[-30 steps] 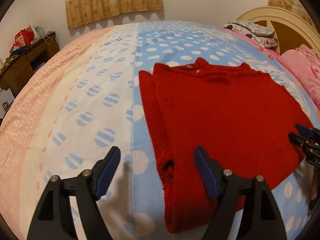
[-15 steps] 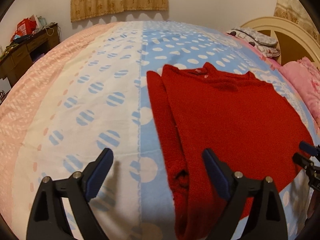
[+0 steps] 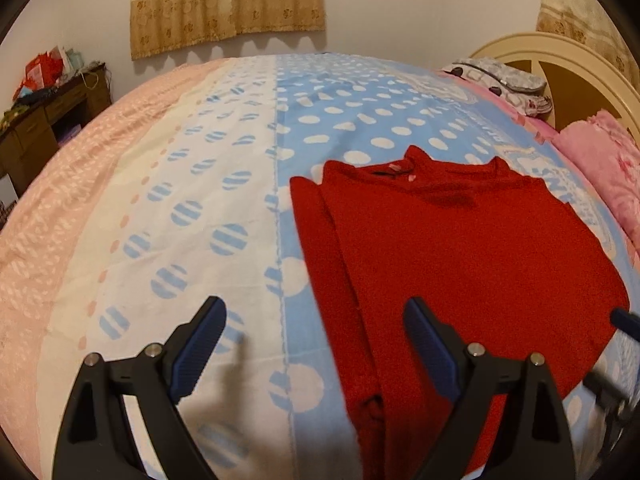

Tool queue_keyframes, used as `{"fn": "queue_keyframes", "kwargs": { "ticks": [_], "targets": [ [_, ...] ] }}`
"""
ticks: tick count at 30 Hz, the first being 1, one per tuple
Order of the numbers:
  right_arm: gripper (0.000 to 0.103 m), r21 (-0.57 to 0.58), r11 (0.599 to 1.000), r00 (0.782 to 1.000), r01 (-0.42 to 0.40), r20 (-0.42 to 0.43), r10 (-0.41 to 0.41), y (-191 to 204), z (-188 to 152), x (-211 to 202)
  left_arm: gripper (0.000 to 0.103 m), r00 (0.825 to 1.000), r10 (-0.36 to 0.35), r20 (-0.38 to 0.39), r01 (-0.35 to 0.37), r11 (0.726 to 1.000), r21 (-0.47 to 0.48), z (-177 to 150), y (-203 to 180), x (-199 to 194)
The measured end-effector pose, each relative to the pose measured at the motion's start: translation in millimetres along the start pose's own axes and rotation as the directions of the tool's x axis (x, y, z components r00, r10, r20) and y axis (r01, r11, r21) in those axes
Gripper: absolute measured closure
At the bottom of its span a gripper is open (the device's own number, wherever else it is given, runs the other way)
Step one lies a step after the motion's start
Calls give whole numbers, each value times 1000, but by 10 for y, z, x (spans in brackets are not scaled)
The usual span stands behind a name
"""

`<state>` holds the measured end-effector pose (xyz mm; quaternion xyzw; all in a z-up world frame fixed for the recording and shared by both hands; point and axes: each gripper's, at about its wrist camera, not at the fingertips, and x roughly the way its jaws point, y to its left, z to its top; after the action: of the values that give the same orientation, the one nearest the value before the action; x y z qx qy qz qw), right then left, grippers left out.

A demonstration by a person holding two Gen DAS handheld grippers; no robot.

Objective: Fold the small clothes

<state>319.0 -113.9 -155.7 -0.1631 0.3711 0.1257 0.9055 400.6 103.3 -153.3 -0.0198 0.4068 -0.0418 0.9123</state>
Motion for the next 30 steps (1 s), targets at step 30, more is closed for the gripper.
{"fn": "queue_keyframes", "kwargs": {
  "ticks": [30],
  "targets": [
    [42,-289,955,995,-69,48,86,1377,94,174,18,948,-319,-4,316,939,-133,247,203,410]
  ]
}}
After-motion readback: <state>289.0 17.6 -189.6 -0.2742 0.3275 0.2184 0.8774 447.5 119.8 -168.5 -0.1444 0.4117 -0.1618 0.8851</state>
